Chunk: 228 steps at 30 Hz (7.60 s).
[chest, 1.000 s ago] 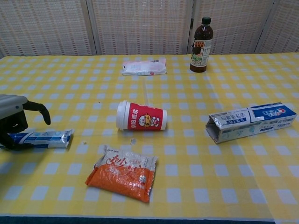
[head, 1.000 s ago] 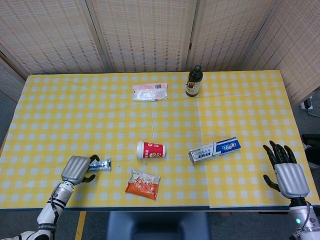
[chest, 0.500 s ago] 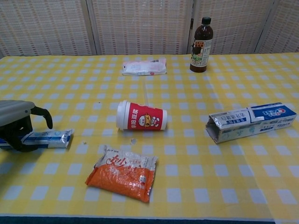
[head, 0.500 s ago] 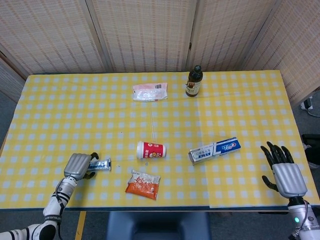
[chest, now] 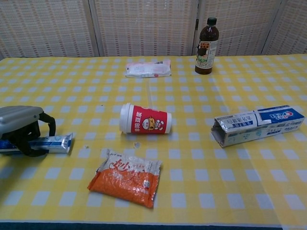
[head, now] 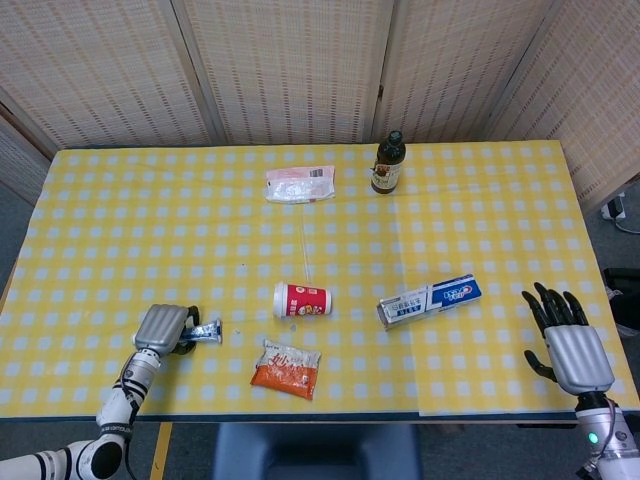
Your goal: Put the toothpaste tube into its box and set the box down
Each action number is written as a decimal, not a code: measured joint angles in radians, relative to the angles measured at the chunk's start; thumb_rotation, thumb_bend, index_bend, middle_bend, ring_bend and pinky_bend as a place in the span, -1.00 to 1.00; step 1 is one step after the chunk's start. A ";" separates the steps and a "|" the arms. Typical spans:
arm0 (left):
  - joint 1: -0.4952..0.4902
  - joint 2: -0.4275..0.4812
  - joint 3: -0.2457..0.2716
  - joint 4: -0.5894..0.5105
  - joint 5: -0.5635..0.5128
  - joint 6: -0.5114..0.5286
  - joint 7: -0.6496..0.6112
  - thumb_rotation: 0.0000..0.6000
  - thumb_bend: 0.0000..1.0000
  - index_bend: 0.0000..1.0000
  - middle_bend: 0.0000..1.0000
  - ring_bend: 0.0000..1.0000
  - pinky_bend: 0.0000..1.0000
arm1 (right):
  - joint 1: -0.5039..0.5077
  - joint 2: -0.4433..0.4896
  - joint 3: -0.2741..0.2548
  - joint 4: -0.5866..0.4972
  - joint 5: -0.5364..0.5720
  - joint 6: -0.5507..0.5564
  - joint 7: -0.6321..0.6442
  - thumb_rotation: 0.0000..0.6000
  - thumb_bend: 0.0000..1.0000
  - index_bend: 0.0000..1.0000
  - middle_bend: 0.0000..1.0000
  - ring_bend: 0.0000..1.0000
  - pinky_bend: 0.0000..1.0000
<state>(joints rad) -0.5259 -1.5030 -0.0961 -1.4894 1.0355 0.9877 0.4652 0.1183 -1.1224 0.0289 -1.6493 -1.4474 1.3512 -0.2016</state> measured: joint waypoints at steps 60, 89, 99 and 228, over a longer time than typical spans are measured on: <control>0.141 0.423 -0.079 -0.528 0.220 0.116 -0.781 1.00 0.11 0.50 1.00 1.00 1.00 | 0.427 -0.299 0.092 0.362 0.248 -0.549 0.058 1.00 -0.35 -0.53 -0.55 -0.59 -0.88; 0.144 0.556 -0.156 -0.606 0.186 0.110 -0.967 1.00 0.12 0.50 1.00 1.00 1.00 | 0.416 -0.345 0.094 0.367 0.188 -0.448 0.195 1.00 -0.35 -0.06 -0.16 -0.19 -0.04; 0.116 0.617 -0.224 -0.646 0.110 0.069 -1.058 1.00 0.12 0.50 1.00 1.00 1.00 | 0.375 -0.328 0.107 0.337 0.114 -0.359 0.471 1.00 -0.35 -0.03 -0.13 -0.15 -0.03; -0.118 0.414 -0.384 -0.819 -0.161 0.260 -0.656 1.00 -0.44 -0.63 0.85 0.84 0.97 | 0.557 -0.712 0.228 0.242 0.044 -0.297 0.967 1.00 -0.35 -0.03 -0.14 -0.15 -0.03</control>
<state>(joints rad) -0.6434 -1.0891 -0.4798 -2.3084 0.8742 1.2475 -0.1903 0.6757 -1.8346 0.2572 -1.4069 -1.4036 1.0540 0.7652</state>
